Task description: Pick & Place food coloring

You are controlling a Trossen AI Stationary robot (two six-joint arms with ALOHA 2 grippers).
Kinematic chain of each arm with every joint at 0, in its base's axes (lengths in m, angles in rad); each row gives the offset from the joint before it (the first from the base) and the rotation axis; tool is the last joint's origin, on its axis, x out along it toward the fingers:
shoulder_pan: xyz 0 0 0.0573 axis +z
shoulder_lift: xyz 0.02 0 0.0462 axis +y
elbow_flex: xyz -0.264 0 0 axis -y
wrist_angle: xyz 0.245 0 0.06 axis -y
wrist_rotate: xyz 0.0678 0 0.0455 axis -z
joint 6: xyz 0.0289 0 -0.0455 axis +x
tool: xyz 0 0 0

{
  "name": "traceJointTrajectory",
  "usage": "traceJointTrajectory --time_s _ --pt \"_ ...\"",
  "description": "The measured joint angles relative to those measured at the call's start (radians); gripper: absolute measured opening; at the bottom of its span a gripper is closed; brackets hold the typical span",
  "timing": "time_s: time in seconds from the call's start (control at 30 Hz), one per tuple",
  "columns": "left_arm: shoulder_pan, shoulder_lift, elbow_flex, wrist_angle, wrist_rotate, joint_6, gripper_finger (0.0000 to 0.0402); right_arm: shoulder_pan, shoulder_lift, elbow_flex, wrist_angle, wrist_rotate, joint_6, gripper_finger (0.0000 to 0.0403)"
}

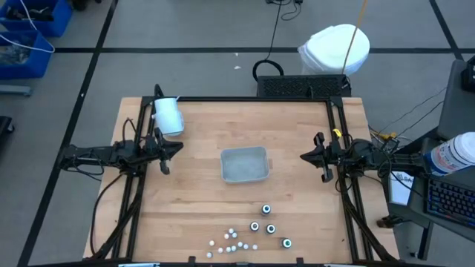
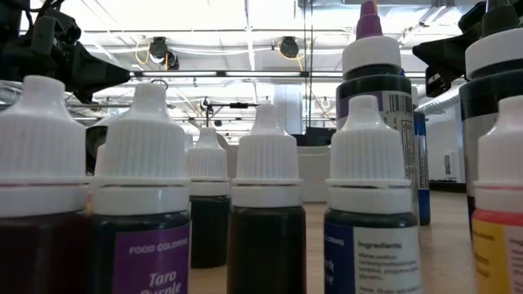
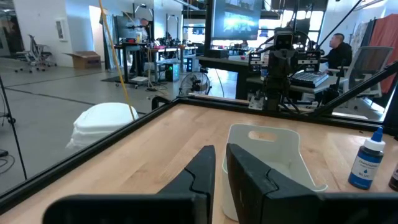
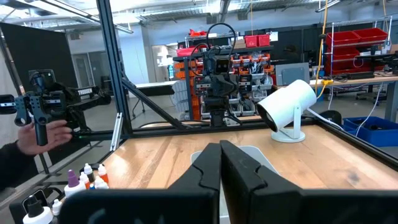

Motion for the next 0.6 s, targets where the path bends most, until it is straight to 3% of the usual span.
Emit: traceJointTrajectory --time_s 0.6 --pt "0.0 0.0 0.0 0.0 0.002 -0.035 0.0047 0.0 0.0 0.0 0.004 0.0 0.0 0.0"
